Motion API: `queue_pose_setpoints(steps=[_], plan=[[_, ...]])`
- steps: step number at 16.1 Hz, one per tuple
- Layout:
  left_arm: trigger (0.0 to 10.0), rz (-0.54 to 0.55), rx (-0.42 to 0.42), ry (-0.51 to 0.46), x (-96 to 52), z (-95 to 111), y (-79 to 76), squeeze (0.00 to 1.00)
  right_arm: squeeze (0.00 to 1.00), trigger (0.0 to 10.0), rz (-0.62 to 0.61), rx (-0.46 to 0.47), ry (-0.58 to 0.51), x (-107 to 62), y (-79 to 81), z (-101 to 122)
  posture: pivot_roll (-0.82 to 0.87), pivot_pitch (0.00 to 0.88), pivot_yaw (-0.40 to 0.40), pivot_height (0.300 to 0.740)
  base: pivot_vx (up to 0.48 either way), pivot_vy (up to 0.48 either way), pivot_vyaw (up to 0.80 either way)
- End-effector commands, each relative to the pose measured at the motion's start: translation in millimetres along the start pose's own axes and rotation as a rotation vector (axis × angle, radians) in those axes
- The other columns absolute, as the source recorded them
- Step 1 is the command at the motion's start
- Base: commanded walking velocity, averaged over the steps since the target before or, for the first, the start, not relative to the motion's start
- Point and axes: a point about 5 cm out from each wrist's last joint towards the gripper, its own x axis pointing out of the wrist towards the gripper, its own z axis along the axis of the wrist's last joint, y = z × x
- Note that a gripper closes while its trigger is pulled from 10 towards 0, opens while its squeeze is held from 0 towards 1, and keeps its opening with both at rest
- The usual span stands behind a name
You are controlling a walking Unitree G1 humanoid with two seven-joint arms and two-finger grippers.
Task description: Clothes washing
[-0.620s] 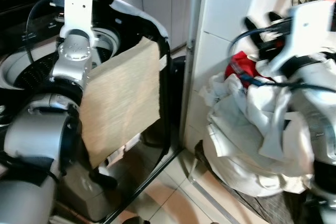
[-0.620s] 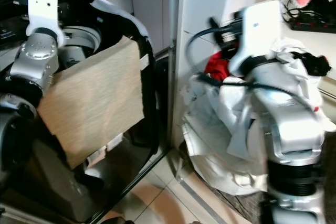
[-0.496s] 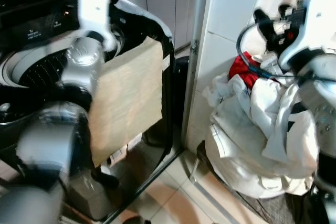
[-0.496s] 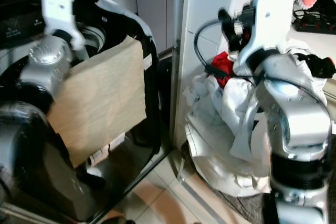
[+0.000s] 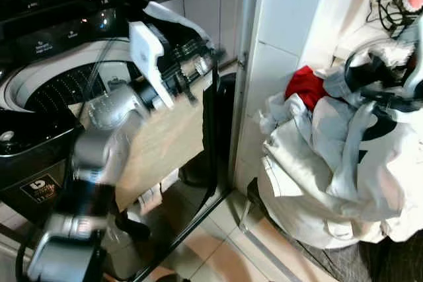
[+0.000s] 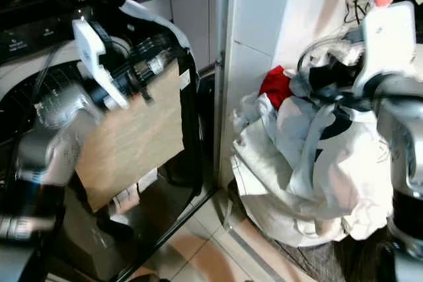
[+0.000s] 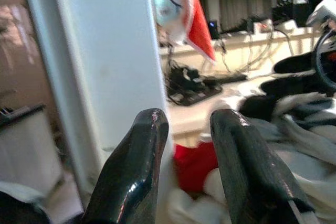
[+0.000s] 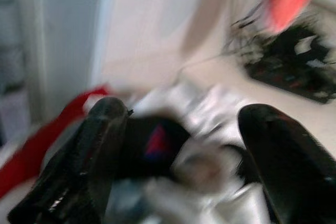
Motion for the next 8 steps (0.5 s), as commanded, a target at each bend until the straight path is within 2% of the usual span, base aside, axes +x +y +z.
queue_pose_setpoints(steps=[1,3,4,6,7,8], plan=[[10.0,-0.015,-0.008,-0.003,4.8,6.5,-10.1,0.00,1.00,10.0,0.061,-0.020,0.041,2.5,4.9,-7.6,-0.09,0.000,0.064,0.740,0.000,0.000,0.00],[10.0,-0.026,-0.019,0.004,5.2,5.8,-15.0,0.00,1.00,10.0,0.067,-0.026,0.060,5.1,4.5,-13.0,-0.08,0.000,0.064,0.740,0.000,0.000,0.00],[10.0,-0.051,-0.044,0.014,6.0,5.0,-24.2,0.00,0.00,10.0,0.102,-0.065,0.081,12.7,4.4,-23.7,-0.09,0.000,0.067,0.740,0.000,0.000,0.00],[10.0,-0.059,-0.044,0.030,6.0,4.0,-27.9,0.00,0.00,10.0,0.140,-0.082,0.071,16.6,6.4,-26.9,-0.09,0.000,0.067,0.740,0.000,0.000,0.00],[10.0,-0.086,-0.060,0.049,4.9,2.7,-33.2,0.00,0.00,10.0,0.168,-0.101,0.036,20.1,7.6,-26.8,-0.09,0.000,0.069,0.740,0.000,0.000,0.00],[10.0,-0.132,-0.076,0.073,2.6,1.1,-40.4,0.00,0.00,10.0,0.182,-0.121,0.060,24.4,5.2,-33.4,-0.08,0.000,0.066,0.740,0.000,0.000,0.00]])
